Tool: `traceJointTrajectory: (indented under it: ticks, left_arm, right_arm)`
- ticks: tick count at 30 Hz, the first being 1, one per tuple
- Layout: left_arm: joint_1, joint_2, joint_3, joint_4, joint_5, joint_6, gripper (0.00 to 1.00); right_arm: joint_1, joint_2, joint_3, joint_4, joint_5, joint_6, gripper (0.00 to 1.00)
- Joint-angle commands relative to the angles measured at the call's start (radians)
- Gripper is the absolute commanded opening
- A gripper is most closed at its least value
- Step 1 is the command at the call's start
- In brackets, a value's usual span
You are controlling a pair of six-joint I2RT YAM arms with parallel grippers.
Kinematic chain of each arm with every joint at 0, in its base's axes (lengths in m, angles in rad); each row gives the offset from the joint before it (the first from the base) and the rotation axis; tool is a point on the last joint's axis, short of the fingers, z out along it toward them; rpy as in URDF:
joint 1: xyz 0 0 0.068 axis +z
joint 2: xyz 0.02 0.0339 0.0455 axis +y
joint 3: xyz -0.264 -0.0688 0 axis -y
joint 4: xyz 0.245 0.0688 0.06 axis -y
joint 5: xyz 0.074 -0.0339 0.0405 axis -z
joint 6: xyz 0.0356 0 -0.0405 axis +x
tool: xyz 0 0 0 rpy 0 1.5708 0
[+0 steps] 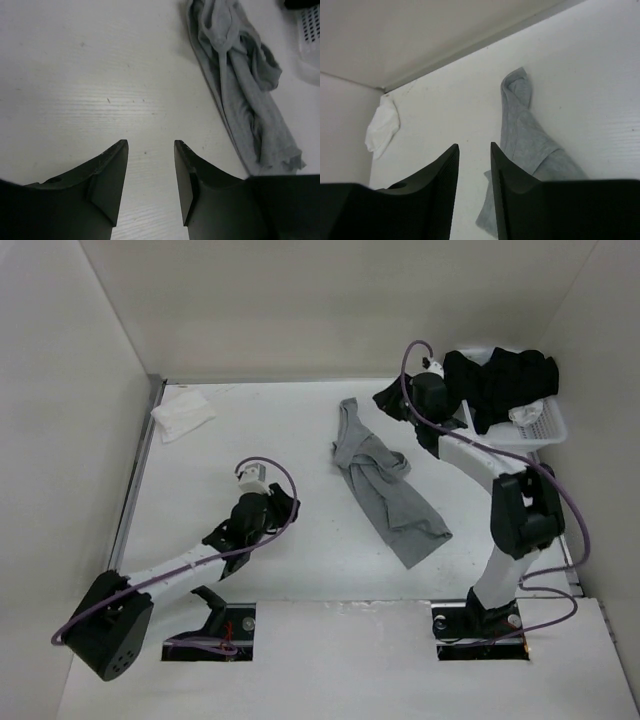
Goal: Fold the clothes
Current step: Move the tank top to the center of the board, then flatten the tank top out
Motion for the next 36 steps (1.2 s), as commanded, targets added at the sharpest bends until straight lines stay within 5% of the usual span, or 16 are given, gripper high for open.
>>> traceJointTrajectory:
  ticks: [1, 4, 7, 14, 21, 24, 32, 36]
  left_arm:
    - [-0.117, 0.093, 0.059, 0.018, 0.008, 0.019, 0.40]
    - [-0.208, 0.226, 0.100, 0.073, -0.002, -0.007, 0.40]
    - [-0.245, 0.341, 0.181, 0.133, 0.015, -0.019, 0.41]
    - [-0.228, 0.577, 0.404, 0.152, 0.066, -0.044, 0.42]
    - [-0.115, 0.841, 0.608, 0.113, 0.063, -0.097, 0.40]
    - [-0.064, 0.906, 0.694, 0.050, -0.026, -0.088, 0.36]
    - [0.016, 1.098, 0.925, -0.028, 0.061, -0.091, 0.11]
    - [0.076, 1.135, 1.011, -0.055, 0.063, -0.076, 0.06]
  right_arm:
    - [0.066, -0.278, -0.133, -0.006, 0.096, -0.107, 0.28]
    - [0.165, -0.466, -0.391, -0.077, 0.170, -0.127, 0.05]
    - [0.283, -0.630, -0.607, -0.159, 0.248, -0.066, 0.00]
    - [0.446, -0.812, -0.804, -0.382, 0.308, 0.082, 0.10]
    - [0.475, -0.853, -0.890, -0.355, 0.330, 0.136, 0.24]
    - [0.469, -0.814, -0.883, -0.341, 0.325, 0.106, 0.29]
    - [0.477, -0.673, -0.809, -0.345, 0.325, 0.015, 0.33]
    - [0.506, -0.622, -0.757, -0.359, 0.336, -0.022, 0.33]
